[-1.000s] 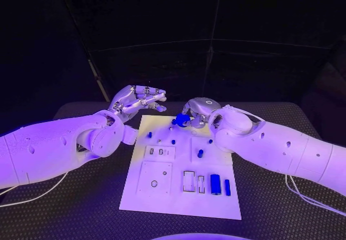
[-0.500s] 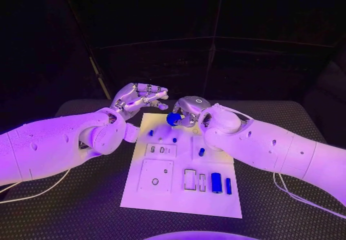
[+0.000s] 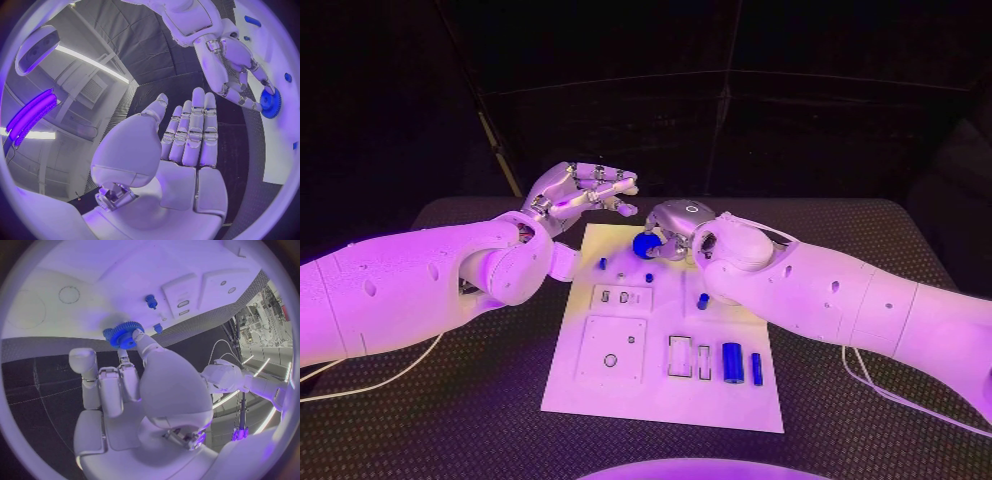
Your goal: Assemble the parts on the task board
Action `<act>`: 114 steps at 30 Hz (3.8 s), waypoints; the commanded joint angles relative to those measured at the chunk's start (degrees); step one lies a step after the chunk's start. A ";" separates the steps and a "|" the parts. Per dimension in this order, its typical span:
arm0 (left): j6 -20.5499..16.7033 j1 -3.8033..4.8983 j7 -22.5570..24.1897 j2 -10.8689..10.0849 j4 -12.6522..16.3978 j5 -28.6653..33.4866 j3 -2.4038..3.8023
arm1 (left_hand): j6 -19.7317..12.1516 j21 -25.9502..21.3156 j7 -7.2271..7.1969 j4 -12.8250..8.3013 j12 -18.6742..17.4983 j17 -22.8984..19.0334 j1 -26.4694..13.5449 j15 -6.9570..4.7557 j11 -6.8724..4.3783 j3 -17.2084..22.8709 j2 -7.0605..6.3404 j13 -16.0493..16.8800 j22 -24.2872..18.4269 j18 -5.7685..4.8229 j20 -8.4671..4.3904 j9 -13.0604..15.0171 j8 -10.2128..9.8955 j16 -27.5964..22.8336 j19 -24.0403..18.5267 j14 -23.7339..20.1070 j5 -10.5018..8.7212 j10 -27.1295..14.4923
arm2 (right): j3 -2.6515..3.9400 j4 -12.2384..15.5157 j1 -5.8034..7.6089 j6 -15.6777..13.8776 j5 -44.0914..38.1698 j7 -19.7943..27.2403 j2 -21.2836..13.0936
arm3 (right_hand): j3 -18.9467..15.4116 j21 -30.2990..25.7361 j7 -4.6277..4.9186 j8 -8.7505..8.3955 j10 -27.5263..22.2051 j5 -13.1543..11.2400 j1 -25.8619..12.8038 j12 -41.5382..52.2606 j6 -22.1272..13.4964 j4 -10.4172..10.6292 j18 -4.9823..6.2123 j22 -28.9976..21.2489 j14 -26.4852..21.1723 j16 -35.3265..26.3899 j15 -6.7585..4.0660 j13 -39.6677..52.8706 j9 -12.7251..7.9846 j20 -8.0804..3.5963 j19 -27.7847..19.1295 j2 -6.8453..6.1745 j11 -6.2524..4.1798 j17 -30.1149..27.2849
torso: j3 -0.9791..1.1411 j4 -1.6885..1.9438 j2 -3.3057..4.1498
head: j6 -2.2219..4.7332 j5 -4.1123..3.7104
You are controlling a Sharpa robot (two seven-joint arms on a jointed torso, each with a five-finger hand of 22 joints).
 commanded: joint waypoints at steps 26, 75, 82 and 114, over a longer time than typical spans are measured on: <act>0.40 0.23 -0.06 0.07 0.09 0.10 0.05 | 0.00 -0.24 0.31 0.01 -0.36 0.08 -0.50 -0.09 0.44 -0.19 0.24 0.01 -0.06 0.62 -0.04 -0.10 -0.34 -0.20 -0.26 -0.39 -0.12 -0.02 | -0.11 -2.08 0.14 3.68 -0.46 1.96 1.89 | -0.46 0.10 -0.11 -4.67 -1.12 -1.38 -2.59 -1.16 -4.81 0.47 -0.63 -0.45 4.28 -0.06 0.26 0.58 -0.01 0.37 -0.21 -1.88 0.40 6.97 | 0.01 -0.03 -0.03 | -0.19 0.15; 0.26 0.27 -0.52 0.07 0.00 0.10 0.04 | -0.03 -0.29 0.33 -0.10 -0.55 0.27 -0.43 -0.09 0.44 -0.18 0.37 0.03 -0.12 0.64 -0.01 -0.11 -0.50 -0.33 -0.27 -0.42 -0.12 0.00 | -0.12 -2.46 0.16 1.77 4.46 3.29 0.45 | -6.63 0.77 -0.42 -7.43 -0.03 -1.23 -5.39 -0.10 -2.67 6.20 -0.82 0.87 4.52 0.34 0.15 2.18 0.63 0.35 0.41 0.95 0.26 8.01 | 0.03 0.01 -0.05 | -0.48 0.21; 0.10 0.27 -0.56 0.03 0.02 0.10 0.04 | -0.03 -0.29 0.33 -0.10 -0.55 0.27 -0.43 -0.09 0.44 -0.18 0.37 0.03 -0.12 0.64 -0.01 -0.11 -0.50 -0.33 -0.27 -0.42 -0.12 0.00 | -0.12 -2.78 0.16 3.69 4.49 2.12 0.39 | -6.68 0.76 -0.32 -7.67 -0.18 -1.38 -5.32 -0.26 -2.89 6.17 -0.82 0.82 4.52 0.33 0.17 1.98 0.53 0.32 0.39 1.06 0.28 7.99 | 0.01 -0.01 -0.04 | -0.41 0.33; -0.38 0.30 -0.69 -0.21 0.16 0.10 0.04 | -0.13 -0.31 0.36 -0.22 -0.67 0.38 -0.27 -0.09 0.46 -0.07 0.55 0.03 -0.16 0.65 0.00 -0.14 -0.64 -0.41 -0.28 -0.45 -0.12 -0.02 | -0.12 -0.42 0.14 2.68 6.75 1.26 -2.05 | -7.12 0.86 -0.28 -8.06 -0.04 -1.44 -4.81 -0.20 -2.20 5.87 -0.87 1.05 4.49 0.30 0.21 2.18 0.42 0.32 0.43 1.49 0.34 7.91 | 0.06 -0.04 -0.03 | -0.15 0.47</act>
